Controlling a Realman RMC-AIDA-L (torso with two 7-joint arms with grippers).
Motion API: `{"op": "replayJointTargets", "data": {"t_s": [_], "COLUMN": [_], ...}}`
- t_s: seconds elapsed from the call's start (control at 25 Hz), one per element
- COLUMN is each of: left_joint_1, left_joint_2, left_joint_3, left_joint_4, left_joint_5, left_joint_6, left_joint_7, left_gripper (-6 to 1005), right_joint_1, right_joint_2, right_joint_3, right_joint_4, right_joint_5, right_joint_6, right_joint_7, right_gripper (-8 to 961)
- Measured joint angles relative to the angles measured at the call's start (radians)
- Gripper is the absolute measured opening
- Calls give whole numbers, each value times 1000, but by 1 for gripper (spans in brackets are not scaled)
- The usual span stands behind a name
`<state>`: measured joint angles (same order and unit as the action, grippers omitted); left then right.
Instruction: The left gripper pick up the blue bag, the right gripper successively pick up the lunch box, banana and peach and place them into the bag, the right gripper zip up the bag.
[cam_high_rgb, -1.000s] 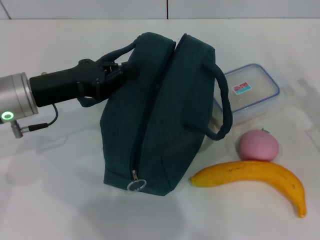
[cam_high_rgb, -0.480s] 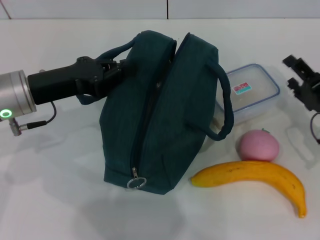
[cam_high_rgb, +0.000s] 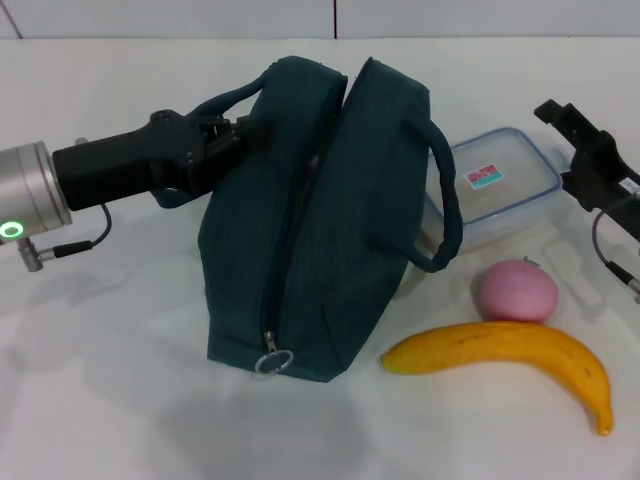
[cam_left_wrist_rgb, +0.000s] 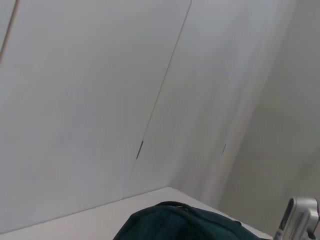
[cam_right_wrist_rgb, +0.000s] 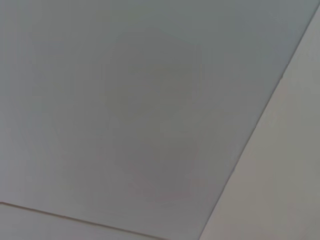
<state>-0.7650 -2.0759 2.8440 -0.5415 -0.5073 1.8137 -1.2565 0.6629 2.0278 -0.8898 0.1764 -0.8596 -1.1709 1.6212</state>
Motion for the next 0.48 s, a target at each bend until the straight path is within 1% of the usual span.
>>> {"op": "replayJointTargets", "data": {"t_s": [0.12, 0.32, 0.44, 0.48], "left_joint_1": [1, 3, 6, 7], "left_joint_2": [-2, -3, -3, -3], "left_joint_3": [0, 0, 0, 0], "left_joint_4": [0, 0, 0, 0], "left_joint_5": [0, -2, -4, -5], "left_joint_6": [0, -1, -1, -1], "left_joint_7": [14, 17, 19, 19], "left_gripper": [47, 47, 47, 47], "right_joint_1": [9, 19, 17, 17], "right_joint_2": [0, 0, 0, 0], "right_joint_3": [57, 232, 304, 314], "right_joint_4": [-1, 0, 0, 0], "right_joint_5": [-61, -232, -299, -309], "right_joint_6": [23, 53, 59, 59], "right_joint_7": [22, 28, 28, 28], "right_gripper": [821, 819, 818, 817]}}
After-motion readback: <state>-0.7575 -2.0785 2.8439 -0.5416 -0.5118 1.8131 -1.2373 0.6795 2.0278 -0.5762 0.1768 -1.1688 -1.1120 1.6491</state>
